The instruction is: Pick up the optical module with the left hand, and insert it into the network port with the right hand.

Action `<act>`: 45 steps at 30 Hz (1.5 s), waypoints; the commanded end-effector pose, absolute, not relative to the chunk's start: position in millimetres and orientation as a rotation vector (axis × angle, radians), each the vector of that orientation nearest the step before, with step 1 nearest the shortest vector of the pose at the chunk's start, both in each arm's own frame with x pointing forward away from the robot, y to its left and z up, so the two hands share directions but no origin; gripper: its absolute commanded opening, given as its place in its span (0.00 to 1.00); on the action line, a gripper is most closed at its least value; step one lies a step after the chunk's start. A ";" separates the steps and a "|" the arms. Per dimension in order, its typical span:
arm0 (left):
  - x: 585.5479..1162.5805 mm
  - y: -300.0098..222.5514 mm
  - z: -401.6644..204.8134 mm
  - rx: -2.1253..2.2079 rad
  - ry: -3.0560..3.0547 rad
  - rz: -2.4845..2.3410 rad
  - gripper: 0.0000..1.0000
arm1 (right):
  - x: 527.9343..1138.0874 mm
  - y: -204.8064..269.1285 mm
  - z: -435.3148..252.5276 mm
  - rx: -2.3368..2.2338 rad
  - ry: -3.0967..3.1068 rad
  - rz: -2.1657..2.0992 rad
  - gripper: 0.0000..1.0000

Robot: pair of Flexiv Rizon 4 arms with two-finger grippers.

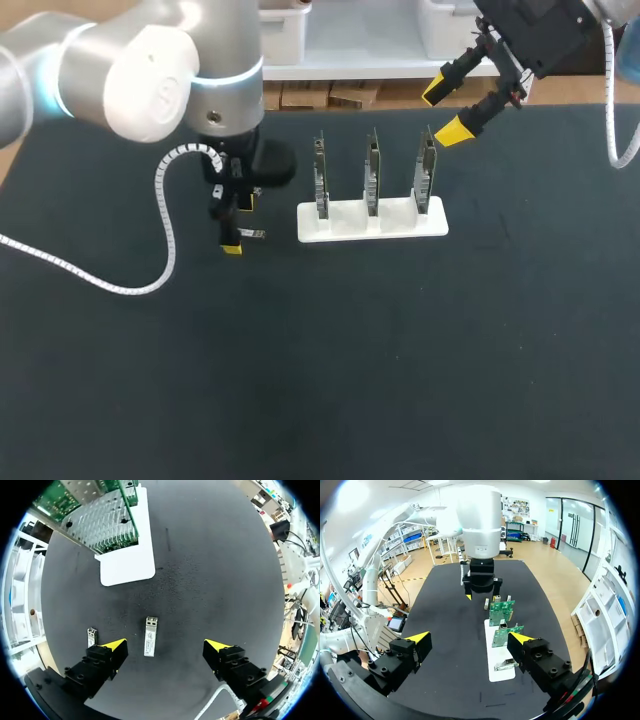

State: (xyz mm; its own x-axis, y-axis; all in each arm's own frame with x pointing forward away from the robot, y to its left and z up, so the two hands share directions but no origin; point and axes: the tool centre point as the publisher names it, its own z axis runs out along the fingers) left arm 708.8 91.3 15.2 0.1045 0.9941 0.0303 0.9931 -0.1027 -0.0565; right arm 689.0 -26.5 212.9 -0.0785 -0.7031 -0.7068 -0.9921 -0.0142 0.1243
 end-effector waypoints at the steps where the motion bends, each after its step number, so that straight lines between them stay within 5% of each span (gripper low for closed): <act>1: 709.0 90.2 14.9 -2.275 -2.064 0.012 1.00 | 686.8 -27.2 212.8 -1.754 1.825 0.862 1.00; 45: 706.4 95.1 13.1 -2.244 -2.131 0.048 1.00 | 686.8 -27.2 212.8 -1.754 1.825 0.862 1.00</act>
